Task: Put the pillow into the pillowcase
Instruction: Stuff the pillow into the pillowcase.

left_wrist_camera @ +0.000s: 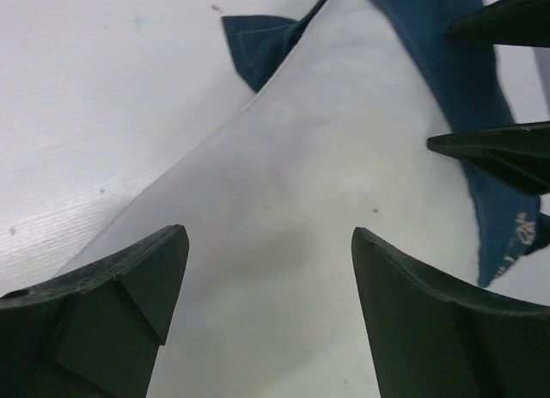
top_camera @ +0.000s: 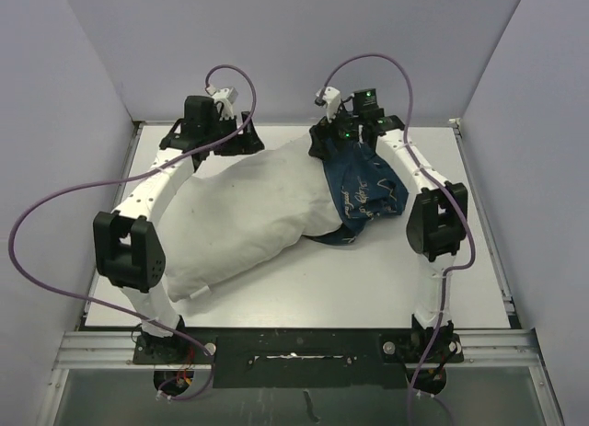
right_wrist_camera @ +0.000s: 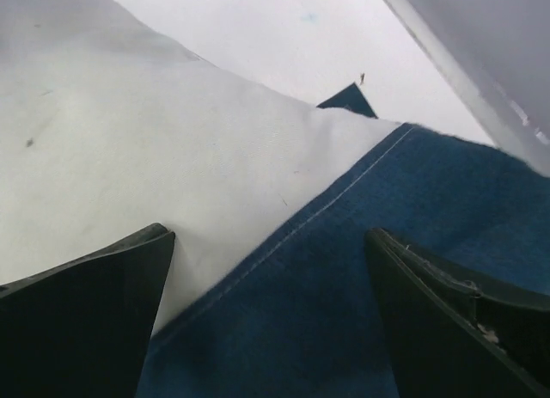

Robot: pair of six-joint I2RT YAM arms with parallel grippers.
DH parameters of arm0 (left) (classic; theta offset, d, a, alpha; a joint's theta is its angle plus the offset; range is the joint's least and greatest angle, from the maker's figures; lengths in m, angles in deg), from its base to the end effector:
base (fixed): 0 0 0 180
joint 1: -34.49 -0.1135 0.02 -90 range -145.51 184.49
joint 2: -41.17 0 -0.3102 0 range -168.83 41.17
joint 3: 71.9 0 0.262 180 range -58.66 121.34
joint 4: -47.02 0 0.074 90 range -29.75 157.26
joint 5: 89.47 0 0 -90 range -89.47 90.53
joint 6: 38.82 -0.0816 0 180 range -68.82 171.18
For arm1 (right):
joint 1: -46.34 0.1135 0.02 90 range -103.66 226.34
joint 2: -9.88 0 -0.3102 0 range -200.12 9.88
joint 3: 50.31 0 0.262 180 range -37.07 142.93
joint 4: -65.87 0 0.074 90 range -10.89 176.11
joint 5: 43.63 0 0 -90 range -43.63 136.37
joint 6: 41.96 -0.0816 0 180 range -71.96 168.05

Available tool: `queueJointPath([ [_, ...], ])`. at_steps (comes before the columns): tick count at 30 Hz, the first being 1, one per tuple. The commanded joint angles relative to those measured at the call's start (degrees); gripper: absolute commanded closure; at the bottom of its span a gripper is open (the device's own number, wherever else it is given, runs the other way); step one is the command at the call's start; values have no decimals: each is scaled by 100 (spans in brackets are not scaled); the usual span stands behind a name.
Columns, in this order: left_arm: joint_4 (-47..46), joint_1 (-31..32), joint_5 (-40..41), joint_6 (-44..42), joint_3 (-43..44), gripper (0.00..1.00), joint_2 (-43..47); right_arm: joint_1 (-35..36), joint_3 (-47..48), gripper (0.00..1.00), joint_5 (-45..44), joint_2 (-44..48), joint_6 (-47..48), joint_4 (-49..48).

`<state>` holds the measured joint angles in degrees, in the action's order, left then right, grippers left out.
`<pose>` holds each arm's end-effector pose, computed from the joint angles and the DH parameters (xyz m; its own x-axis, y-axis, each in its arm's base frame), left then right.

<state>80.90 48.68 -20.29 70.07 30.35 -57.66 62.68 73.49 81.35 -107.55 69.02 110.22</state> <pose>0.4376 -0.1406 0.3595 -0.6353 -0.1515 -0.7572 0.3387 0.8265 -0.4495 0.4996 0.1952 0.3312 -0.3136 -0.3976 -0.8623 -0.8315 0.5534 0.0472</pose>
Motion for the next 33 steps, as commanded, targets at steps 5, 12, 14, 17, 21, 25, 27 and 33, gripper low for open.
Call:
queueJointPath([
  [5, 1008, 28, 338, -317, 835, 22, -928, 344, 528, 10, -2060, -408, -1343, -266],
  [12, 595, 39, -530, 6, 423, 48, -1140, 307, 352, 64, -2247, -326, -1035, -268],
  [14, 352, 37, -869, 62, 273, 67, -1137, 277, 238, 86, -2110, -185, -990, -245],
  [17, -132, 46, -1437, 128, 39, 90, -1054, 219, 60, 97, -1762, 39, -752, -82],
  [21, -747, 84, -1932, 55, -408, 100, -758, 120, -89, 100, -918, 406, -288, 247],
  [25, -1667, 267, -2413, -272, -1089, 100, -305, -28, 162, 100, 1101, 584, 8, 683],
  [27, -2346, 397, -2557, -425, -1490, 100, -56, 52, 248, 100, 1908, 614, -263, 522],
  [33, -4179, 509, -2421, -173, -2190, 100, 514, 776, 825, 100, 2906, 359, -1641, -310],
])
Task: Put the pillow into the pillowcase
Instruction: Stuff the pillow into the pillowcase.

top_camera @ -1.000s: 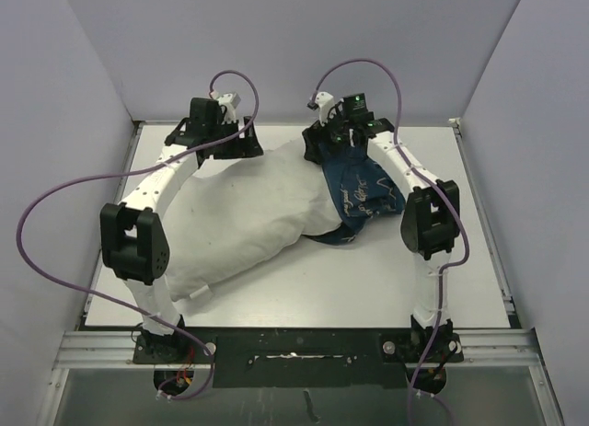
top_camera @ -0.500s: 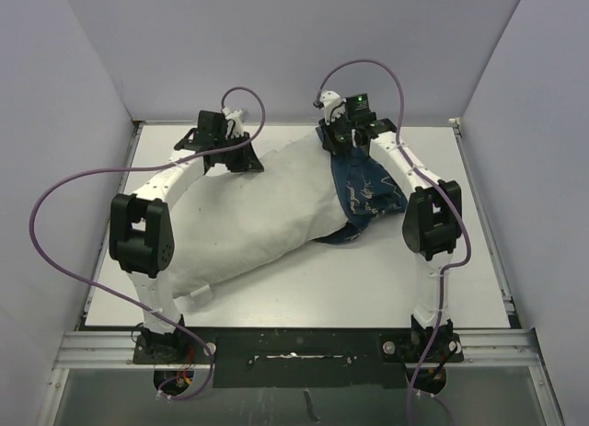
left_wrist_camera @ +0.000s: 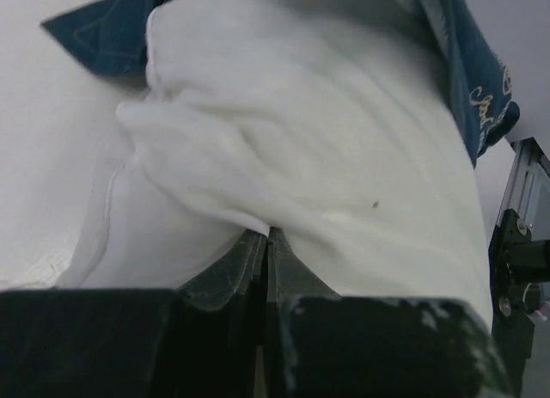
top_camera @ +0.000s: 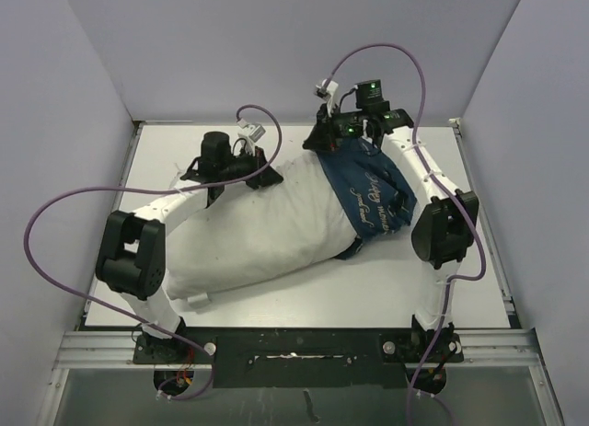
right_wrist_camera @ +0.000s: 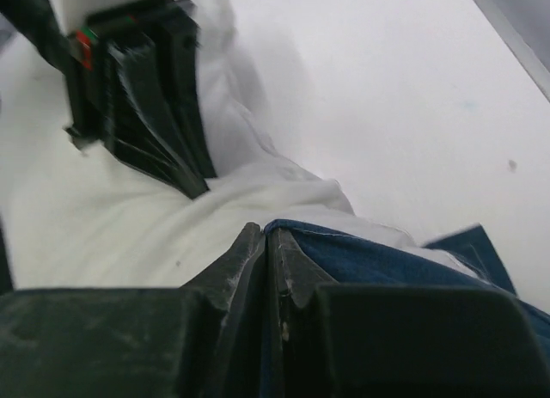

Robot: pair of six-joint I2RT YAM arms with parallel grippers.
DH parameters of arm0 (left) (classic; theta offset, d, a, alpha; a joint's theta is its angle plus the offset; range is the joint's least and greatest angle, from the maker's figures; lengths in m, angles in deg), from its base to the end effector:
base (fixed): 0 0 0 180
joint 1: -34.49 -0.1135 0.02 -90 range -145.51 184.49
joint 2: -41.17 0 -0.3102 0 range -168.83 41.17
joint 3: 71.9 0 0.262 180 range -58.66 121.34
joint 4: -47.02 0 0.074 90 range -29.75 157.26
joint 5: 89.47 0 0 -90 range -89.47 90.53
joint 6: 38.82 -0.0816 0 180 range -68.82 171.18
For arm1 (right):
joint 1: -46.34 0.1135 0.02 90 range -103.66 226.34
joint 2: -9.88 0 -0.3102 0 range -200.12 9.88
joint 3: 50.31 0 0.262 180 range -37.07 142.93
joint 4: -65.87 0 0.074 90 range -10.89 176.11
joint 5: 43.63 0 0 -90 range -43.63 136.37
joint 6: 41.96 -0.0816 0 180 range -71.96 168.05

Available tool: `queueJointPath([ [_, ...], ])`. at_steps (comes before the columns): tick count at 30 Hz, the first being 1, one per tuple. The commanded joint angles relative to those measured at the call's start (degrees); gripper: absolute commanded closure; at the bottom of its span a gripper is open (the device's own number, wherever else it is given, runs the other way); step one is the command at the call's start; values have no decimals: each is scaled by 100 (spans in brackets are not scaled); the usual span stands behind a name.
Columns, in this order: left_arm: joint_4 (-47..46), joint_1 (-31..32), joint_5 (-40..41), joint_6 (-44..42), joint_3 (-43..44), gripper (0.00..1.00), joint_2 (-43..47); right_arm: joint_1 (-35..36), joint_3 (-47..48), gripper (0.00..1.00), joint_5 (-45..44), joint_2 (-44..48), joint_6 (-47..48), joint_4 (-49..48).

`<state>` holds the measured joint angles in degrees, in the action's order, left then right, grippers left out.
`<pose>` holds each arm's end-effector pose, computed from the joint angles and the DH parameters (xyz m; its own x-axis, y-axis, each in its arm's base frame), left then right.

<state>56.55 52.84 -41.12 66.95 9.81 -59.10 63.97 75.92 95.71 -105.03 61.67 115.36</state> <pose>0.4032 -0.1909 0.2718 -0.6453 0.0001 -0.7640 0.6405 0.5452 -0.5409 0.4649 0.2127 0.3677 -0.3919 -0.2857 -0.8745 -0.8829 0.3838 0.2703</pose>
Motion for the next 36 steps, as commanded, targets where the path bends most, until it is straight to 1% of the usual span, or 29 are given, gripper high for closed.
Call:
queueJointPath([
  [1, -1837, 73, -307, 205, -140, 100, 726, 776, 609, 100, 1559, 113, -1103, -964],
  [3, -1968, 41, -208, 246, -192, 100, 928, 972, 529, 100, 1667, 221, -1427, -1211],
  [5, -2223, 19, -60, 272, -362, 100, 1192, 1041, 343, 100, 1681, 401, -1453, -1284],
  [6, -2404, 10, 28, 295, -504, 100, 1334, 1038, 225, 100, 1595, 518, -1287, -1202],
  [9, -2857, -56, 299, 334, -1073, 100, 1714, 748, -348, 100, 795, 823, -672, -832],
  [12, -2678, -114, 390, 293, -1416, 100, 1913, 307, -1088, 100, 144, 1015, 25, -322],
  [15, -1997, -122, 530, 220, -1493, 100, 2027, 141, -1786, 100, -110, 1236, 885, 206],
  [16, -1747, -121, 689, 202, -1468, 95, 2078, 144, -2003, 100, -142, 1329, 1076, 309],
  [18, -1190, -129, 991, 181, -1322, 76, 2209, 140, -2382, 100, -112, 1501, 1277, 329],
  [20, -538, -146, 1253, 88, -1046, 53, 2337, 138, -2595, 100, -97, 1588, 1338, 296],
  [21, -220, -159, 1363, 37, -882, 47, 2377, 136, -2643, 99, -89, 1601, 1381, 302],
  [22, 64, -183, 1426, -6, -712, 42, 2409, 124, -2642, 99, -83, 1603, 1421, 297],
  [24, 584, -274, 1457, -47, -358, 37, 2403, 66, -2570, 98, -43, 1564, 1449, 270],
  [28, 1570, -514, 1307, 5, 370, 33, 2212, -87, -2348, 98, 144, 1432, 1346, 262],
  [31, 2667, -732, 1364, 231, 1153, 34, 1837, -132, -2287, 97, 403, 1411, 1340, 293],
  [33, 3210, -846, 1218, 395, 1561, 35, 1547, -157, -2275, 97, 614, 1414, 1376, 315],
  [36, 3344, -762, 1098, 159, 1852, 35, 1270, -178, -2248, 96, 811, 1402, 1379, 338],
])
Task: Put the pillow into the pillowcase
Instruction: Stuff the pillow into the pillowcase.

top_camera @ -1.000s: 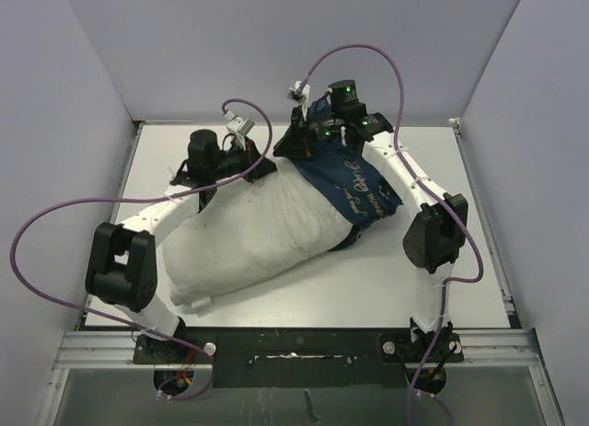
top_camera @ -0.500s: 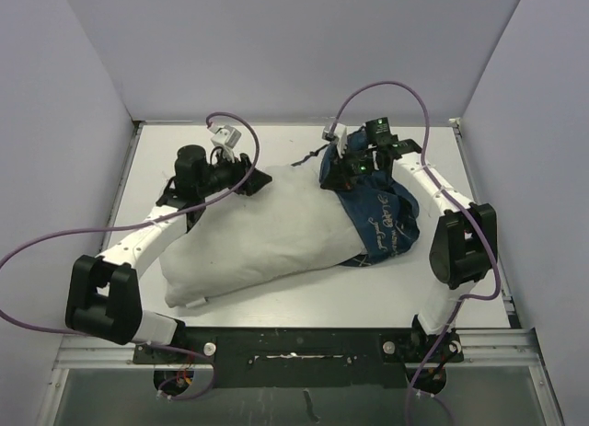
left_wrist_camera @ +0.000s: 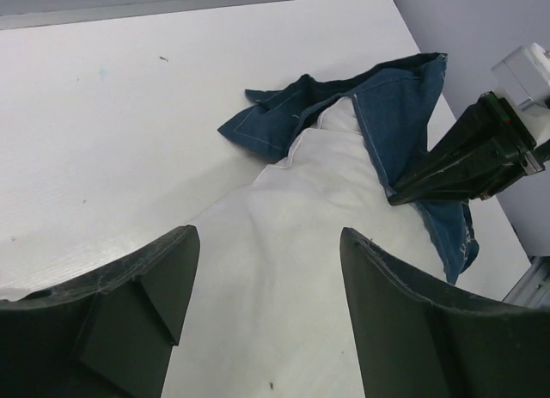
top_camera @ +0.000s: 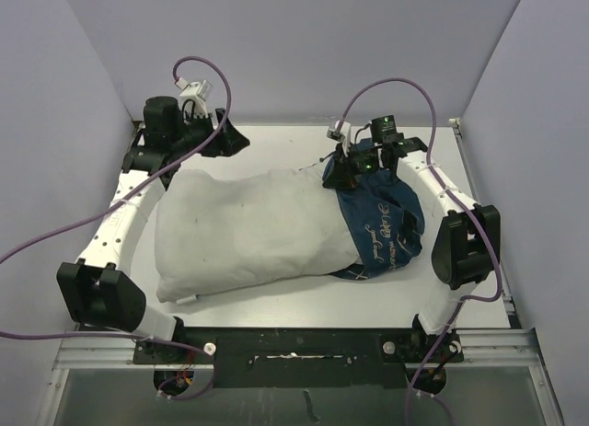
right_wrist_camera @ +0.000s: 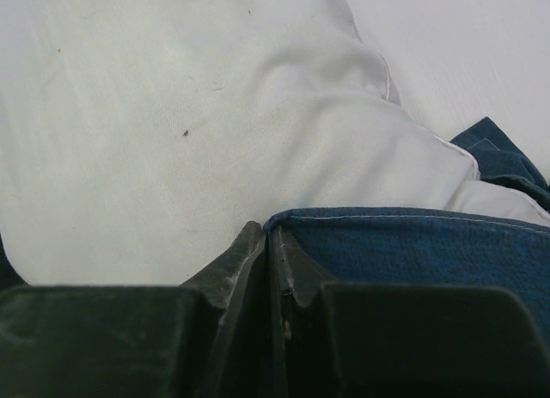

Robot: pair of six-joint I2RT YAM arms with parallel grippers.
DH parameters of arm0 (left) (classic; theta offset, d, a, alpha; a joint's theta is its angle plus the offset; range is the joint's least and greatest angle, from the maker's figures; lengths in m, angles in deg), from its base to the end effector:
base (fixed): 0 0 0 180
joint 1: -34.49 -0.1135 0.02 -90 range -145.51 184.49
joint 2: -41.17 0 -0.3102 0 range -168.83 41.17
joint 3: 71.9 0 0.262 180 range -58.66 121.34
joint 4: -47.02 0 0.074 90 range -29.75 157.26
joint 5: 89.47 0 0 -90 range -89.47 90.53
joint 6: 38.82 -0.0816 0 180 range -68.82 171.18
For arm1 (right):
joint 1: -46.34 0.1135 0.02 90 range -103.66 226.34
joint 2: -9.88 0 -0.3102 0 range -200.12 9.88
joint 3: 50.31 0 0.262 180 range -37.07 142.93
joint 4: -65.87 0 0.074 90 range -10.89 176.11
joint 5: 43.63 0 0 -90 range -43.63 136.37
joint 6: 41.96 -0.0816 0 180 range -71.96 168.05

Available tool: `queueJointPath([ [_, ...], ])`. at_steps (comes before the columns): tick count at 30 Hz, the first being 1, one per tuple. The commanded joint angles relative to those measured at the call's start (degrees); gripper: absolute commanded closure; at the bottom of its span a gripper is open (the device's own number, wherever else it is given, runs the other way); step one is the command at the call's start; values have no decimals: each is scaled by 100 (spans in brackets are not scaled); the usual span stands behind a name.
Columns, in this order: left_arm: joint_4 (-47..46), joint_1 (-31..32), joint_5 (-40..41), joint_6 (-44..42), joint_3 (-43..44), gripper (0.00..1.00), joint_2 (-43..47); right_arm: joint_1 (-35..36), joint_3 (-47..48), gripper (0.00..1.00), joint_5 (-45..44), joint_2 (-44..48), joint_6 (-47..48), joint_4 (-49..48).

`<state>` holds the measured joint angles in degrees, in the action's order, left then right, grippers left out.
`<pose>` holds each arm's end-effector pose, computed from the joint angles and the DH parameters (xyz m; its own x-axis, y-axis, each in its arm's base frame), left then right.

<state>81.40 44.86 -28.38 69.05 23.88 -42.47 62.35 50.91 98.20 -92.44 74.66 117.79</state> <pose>0.3631 -0.1066 0.4218 -0.5378 -0.1747 -0.8248 0.4547 0.7638 -0.4582 0.3889 0.1783 0.3121 -0.4064 -0.4047 -0.8192 -0.9028 0.3157 0.2919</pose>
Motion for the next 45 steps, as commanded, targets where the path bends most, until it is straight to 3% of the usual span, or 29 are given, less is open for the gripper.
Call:
queueJointPath([
  [1, 811, 119, -207, -213, 466, 35, -447, -19, 263, 96, 580, 144, 81, 103],
  [6, 511, 663, -353, -1291, 511, 30, -889, -23, 272, 96, 578, 181, 75, 94],
  [12, 638, 914, -852, -1557, 833, 29, -1862, -18, 347, 96, 654, 256, -358, -170],
  [13, 750, 935, -1056, -1560, 908, 34, -2073, -19, 358, 97, 678, 261, -503, -284],
  [18, 1075, 981, -1959, -805, 1049, 78, -2600, -19, 327, 98, 747, 281, -1318, -947],
  [21, 575, 1161, -2535, -309, 688, 99, -2532, -32, 472, 99, 757, 200, -1640, -1008],
  [23, -273, 1327, -2859, 195, 205, 100, -2350, -42, 654, 100, 760, 138, -1860, -1043],
  [28, -4451, 1700, -3154, 1927, -1139, 100, -1976, -2, 1243, 100, 730, -41, -2676, -1379],
  [31, -5727, 1794, -3061, 2357, -1151, 100, -2049, 168, 1634, 100, 740, -70, -2752, -1395],
  [36, -6397, 1592, -2963, 2540, -753, 100, -2123, 398, 1439, 100, 1078, 79, -2925, -1711],
  [40, -6908, 1450, -2491, 2458, -863, 100, -1972, -74, 730, 100, 841, 304, -2678, -1531],
  [42, -6594, 1442, -2348, 2124, -917, 100, -2001, -423, 620, 98, 432, 334, -2004, -971],
  [45, -5334, 1471, -2054, 1265, -937, 100, -2094, -856, 629, 95, 145, 304, -943, -135],
])
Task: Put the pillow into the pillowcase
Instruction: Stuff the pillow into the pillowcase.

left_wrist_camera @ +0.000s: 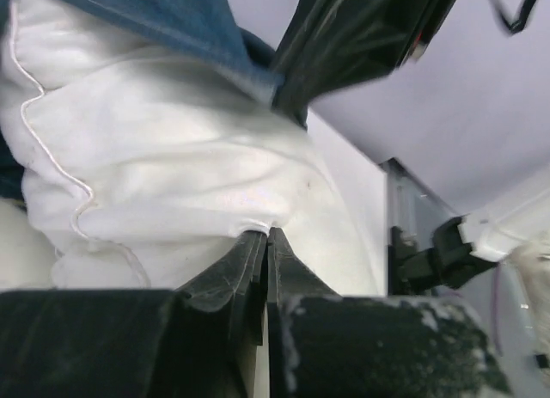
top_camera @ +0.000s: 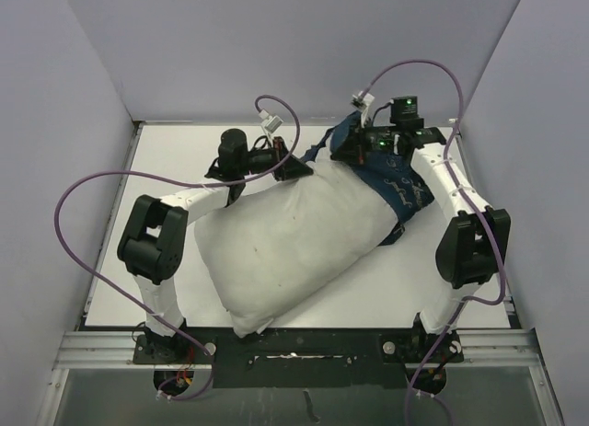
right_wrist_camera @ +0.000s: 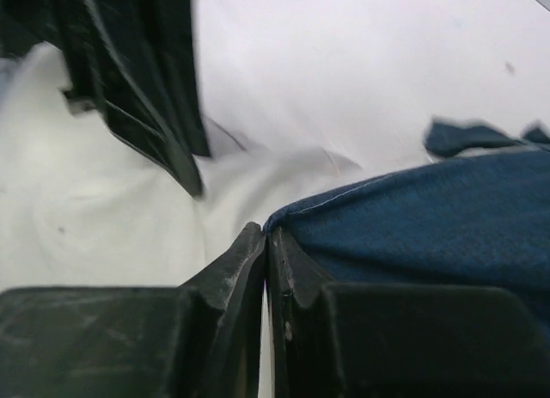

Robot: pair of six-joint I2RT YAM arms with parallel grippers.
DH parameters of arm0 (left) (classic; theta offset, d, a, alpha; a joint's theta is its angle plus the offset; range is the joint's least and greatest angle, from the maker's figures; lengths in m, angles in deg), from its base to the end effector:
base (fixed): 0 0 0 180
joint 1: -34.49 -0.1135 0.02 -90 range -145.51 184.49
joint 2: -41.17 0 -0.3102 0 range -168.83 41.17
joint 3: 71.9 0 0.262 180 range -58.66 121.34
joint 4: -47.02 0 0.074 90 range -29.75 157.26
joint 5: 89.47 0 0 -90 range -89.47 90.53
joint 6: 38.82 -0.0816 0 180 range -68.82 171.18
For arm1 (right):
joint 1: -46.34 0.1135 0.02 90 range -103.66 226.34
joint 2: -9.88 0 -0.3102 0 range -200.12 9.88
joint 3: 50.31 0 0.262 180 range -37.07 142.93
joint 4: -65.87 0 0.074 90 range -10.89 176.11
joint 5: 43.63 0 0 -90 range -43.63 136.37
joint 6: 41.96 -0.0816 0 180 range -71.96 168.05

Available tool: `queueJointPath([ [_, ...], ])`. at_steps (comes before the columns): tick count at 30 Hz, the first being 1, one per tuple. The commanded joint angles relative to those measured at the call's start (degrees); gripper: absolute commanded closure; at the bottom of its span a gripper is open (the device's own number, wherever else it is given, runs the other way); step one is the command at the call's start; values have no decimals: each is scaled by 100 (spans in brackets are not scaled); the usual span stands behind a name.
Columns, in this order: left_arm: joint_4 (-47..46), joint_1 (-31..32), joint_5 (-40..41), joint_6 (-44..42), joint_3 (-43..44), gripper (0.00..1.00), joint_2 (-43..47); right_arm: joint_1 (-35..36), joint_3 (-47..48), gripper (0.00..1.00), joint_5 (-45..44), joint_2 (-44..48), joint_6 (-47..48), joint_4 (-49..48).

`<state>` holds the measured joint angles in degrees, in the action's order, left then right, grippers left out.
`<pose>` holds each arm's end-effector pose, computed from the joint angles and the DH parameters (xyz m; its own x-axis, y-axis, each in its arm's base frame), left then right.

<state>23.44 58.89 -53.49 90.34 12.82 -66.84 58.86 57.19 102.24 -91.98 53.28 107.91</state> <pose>0.4085 -0.2578 0.3055 -0.6151 -0.1284 -0.7780 0.7625 0.1543 -0.6283 0.4158 0.1615 0.3717 -0.5064 -0.1649 -0.8464 -0.8217 0.3899 0.4157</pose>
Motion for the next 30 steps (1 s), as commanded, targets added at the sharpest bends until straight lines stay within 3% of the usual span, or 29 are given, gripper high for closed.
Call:
queueJointPath([
  [1, 990, 79, 693, -1148, 182, 98, 334, -608, 27, 93, -289, 241, 1500, 1099],
  [6, 3262, 93, 1904, -1881, 556, 45, 590, -926, 39, 82, -327, 238, 2406, 1765],
  [10, 4593, 34, 2448, -2609, 1149, 22, 1101, -1194, 347, 69, -117, 220, 2378, 1835],
  [12, 4769, -107, 2655, -2747, 1259, 13, 1347, -1247, 550, 56, -19, 255, 2528, 1873],
  [16, 4528, -652, 2453, -2370, 1180, 9, 1460, -1245, 697, 19, -122, 387, 3084, 1727],
  [17, 4646, -768, 2388, -2270, 1294, 9, 1401, -1224, 688, 7, -174, 420, 3041, 1547],
  [18, 4925, -860, 2320, -2226, 1482, 9, 1327, -1191, 645, 1, -242, 454, 2955, 1339],
  [21, 5517, -867, 2185, -2516, 1694, 10, 1145, -954, 467, 2, -492, 510, 2994, 810],
  [25, 5348, -688, 1856, -2252, 1327, 17, 994, -283, 1003, 2, -1576, 109, 2721, 943],
  [30, 5164, -239, 1737, -2232, 1208, 16, 883, 369, 1180, 3, -3152, -301, 2534, 541],
])
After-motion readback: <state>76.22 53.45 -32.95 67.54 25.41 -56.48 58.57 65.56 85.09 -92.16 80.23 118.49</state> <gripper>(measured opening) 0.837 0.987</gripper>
